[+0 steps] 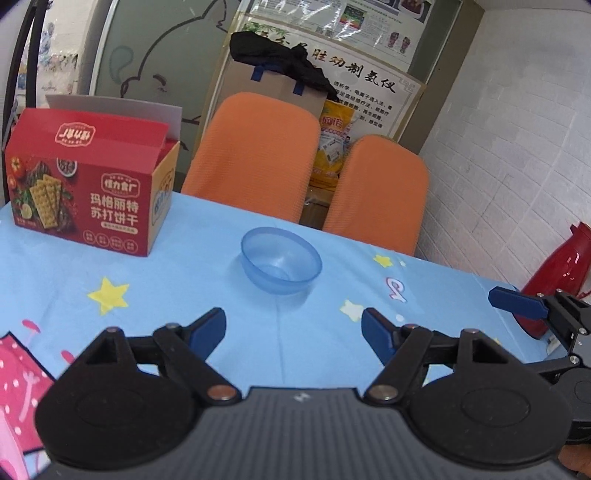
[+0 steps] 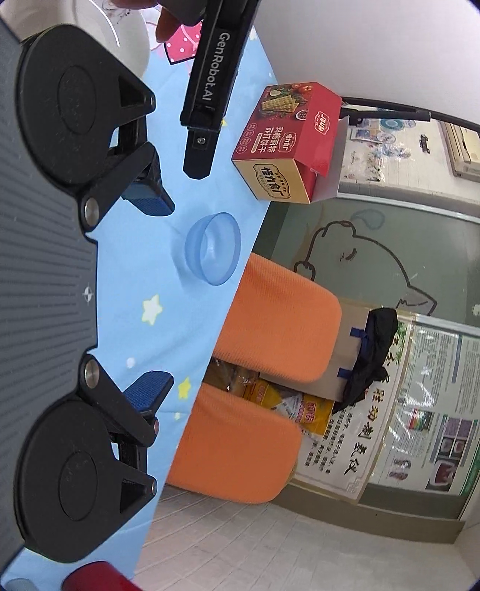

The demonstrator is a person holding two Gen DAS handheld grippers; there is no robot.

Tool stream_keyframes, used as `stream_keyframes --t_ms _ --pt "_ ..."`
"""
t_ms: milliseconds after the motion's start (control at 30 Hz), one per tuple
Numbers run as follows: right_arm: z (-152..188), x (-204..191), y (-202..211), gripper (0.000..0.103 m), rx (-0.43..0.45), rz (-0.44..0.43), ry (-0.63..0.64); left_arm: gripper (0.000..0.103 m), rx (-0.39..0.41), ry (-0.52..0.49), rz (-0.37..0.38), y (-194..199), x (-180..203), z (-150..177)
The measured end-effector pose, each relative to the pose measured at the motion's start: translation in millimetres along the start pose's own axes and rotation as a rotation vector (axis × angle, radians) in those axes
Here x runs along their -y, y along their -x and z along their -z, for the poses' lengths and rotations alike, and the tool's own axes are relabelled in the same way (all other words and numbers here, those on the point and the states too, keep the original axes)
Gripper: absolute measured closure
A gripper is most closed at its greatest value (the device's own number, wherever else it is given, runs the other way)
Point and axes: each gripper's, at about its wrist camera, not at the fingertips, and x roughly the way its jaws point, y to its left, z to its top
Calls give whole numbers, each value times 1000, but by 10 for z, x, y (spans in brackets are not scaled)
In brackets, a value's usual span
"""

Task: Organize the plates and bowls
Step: 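Grip the blue plastic bowl rim with the left gripper while the right gripper grips it too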

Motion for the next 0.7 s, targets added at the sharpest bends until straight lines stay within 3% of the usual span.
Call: stream_keyframes --t_ms 133,333,567,700 --pt "-191 -19 -507 0 -39 -33 40 29 -28 51 -14 -425 -250 -281" --pt "-267 124 -1302 0 -150 -70 -27 29 -129 167 -27 -1178 -516 -513" --pt "-232 148 -1863 0 -238 -108 -88 30 -191 170 -89 -1716 -490 -579" --pt "-209 88 -2027 0 -268 -141 -103 37 -199 156 -116 -1839 -493 -561"
